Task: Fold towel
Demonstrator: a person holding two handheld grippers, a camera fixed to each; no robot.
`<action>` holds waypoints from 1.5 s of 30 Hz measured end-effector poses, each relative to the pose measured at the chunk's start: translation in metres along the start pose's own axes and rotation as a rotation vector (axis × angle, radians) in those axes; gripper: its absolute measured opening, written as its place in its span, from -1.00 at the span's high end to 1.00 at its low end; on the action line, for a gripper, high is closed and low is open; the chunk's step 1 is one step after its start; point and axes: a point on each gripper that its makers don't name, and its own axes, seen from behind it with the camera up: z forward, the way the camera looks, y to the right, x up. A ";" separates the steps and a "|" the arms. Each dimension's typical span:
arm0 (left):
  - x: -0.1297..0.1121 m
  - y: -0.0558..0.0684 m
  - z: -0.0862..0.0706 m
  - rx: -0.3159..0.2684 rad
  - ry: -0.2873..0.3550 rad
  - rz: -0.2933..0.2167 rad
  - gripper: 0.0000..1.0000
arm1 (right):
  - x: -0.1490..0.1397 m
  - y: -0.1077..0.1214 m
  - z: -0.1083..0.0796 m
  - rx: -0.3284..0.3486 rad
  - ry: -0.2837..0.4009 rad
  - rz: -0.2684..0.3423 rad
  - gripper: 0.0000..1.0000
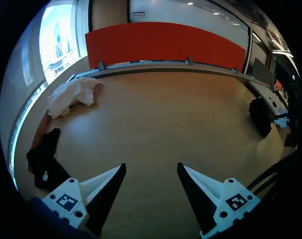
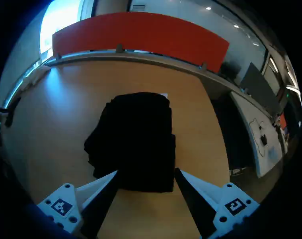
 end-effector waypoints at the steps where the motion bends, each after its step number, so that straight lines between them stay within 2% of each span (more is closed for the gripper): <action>1: 0.001 0.000 0.000 0.000 0.003 -0.002 -0.91 | 0.003 -0.001 -0.002 -0.003 0.015 0.006 -1.00; 6: 0.005 -0.002 -0.001 0.002 0.023 -0.005 -0.91 | 0.022 -0.008 -0.011 -0.021 0.101 0.032 -1.00; 14: 0.015 -0.007 -0.001 0.017 0.059 -0.011 -0.91 | 0.047 -0.017 -0.025 -0.064 0.218 0.038 -1.00; 21: 0.024 -0.007 -0.001 0.016 0.095 -0.032 -0.91 | 0.069 -0.026 -0.037 -0.098 0.322 0.054 -1.00; 27: 0.030 -0.004 0.000 0.002 0.115 -0.059 -0.91 | 0.090 -0.024 -0.047 -0.153 0.416 0.079 -1.00; 32: 0.036 -0.005 0.001 0.008 0.137 -0.070 -0.91 | 0.108 -0.027 -0.056 -0.171 0.493 0.083 -1.00; 39: 0.041 -0.007 0.005 0.012 0.150 -0.087 -0.91 | 0.124 -0.032 -0.061 -0.179 0.535 0.081 -1.00; 45: 0.055 -0.012 0.005 0.021 0.197 -0.105 -0.91 | 0.142 -0.041 -0.064 -0.170 0.568 0.070 -1.00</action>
